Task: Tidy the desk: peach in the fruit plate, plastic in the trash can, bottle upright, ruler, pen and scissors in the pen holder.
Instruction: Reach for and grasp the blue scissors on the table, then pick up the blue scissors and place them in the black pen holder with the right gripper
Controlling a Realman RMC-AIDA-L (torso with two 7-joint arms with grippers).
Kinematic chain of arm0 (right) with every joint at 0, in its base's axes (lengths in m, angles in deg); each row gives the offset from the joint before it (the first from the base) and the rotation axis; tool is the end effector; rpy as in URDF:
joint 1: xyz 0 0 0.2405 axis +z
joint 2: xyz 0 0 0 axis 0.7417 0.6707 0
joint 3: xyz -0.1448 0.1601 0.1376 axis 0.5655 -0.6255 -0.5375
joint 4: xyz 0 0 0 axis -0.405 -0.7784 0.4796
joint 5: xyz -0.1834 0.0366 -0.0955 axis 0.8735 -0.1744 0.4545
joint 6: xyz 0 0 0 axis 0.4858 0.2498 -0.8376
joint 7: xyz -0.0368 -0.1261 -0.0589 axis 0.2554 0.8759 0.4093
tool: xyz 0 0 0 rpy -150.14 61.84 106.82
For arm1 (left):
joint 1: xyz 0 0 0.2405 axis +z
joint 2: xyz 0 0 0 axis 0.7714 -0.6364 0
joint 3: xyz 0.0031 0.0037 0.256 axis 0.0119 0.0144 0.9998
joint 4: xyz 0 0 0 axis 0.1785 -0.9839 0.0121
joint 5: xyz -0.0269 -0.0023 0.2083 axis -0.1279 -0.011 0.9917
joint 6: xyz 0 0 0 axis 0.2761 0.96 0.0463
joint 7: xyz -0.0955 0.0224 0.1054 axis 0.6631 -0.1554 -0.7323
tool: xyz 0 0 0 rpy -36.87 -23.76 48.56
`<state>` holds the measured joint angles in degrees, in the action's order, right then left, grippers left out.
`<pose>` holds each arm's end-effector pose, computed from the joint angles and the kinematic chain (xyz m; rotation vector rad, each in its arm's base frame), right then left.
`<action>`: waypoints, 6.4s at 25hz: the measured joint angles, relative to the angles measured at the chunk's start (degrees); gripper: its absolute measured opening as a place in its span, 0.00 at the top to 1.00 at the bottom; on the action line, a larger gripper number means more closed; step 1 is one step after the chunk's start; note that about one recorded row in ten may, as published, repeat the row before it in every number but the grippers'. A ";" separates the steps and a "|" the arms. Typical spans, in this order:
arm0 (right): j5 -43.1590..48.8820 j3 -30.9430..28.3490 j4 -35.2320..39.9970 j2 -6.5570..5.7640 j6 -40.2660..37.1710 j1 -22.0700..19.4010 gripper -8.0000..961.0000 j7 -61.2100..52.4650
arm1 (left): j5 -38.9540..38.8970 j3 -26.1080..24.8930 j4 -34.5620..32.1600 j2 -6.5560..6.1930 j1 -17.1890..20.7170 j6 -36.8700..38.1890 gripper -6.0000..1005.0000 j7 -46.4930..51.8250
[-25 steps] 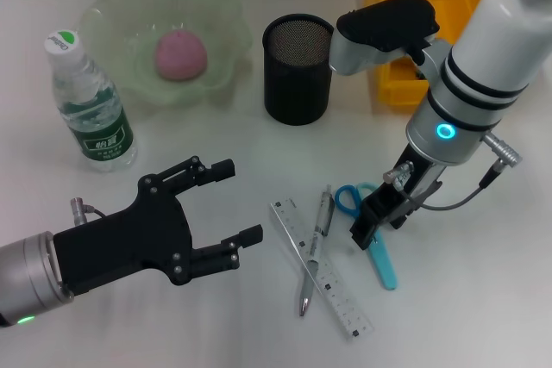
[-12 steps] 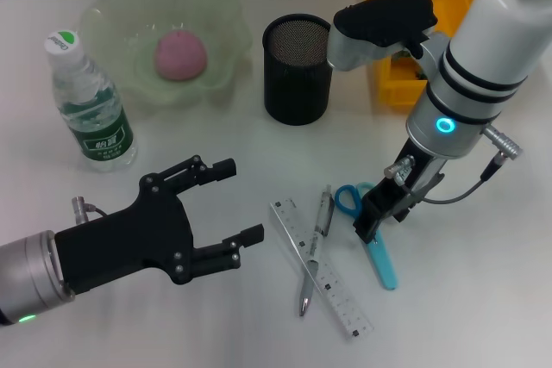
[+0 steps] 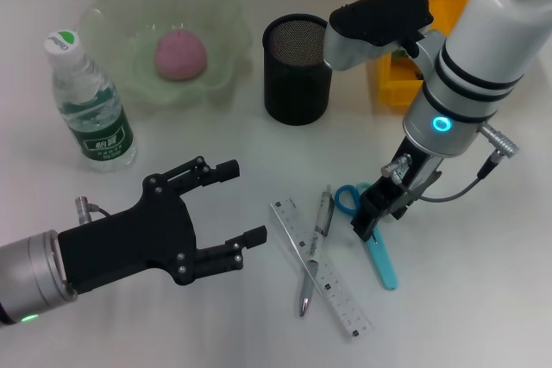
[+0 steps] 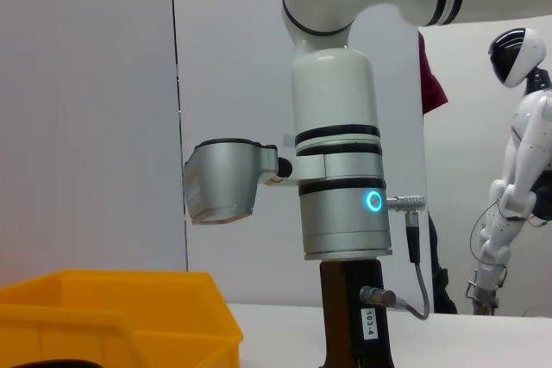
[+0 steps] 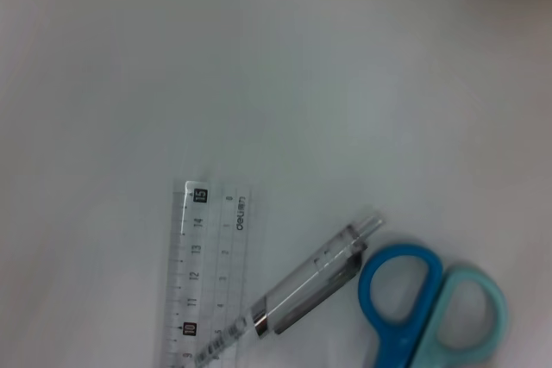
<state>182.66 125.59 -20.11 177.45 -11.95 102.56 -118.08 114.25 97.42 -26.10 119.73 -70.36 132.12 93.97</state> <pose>0.1509 0.3597 -0.0755 -2.4756 1.2989 -0.8372 -0.2794 0.2418 -0.0448 -2.5998 -0.1190 -1.0386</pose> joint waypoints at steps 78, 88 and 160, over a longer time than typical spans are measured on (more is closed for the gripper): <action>-2.47 8.28 -3.13 0.00 -0.16 3.80 0.53 0.08 | 0.00 0.00 0.00 0.00 0.01 0.32 0.20 -0.12; -4.10 8.15 -2.87 0.00 0.95 3.67 0.53 0.08 | 0.00 0.00 0.00 0.00 -0.03 0.34 0.20 -0.13; 11.56 -12.77 40.76 -0.77 2.48 -17.18 0.78 3.05 | -0.57 -0.67 0.16 0.00 0.32 -0.18 0.20 0.59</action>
<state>194.22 112.82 20.65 176.68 -9.46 85.38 -115.03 113.68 96.74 -25.93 119.72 -70.04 131.94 94.56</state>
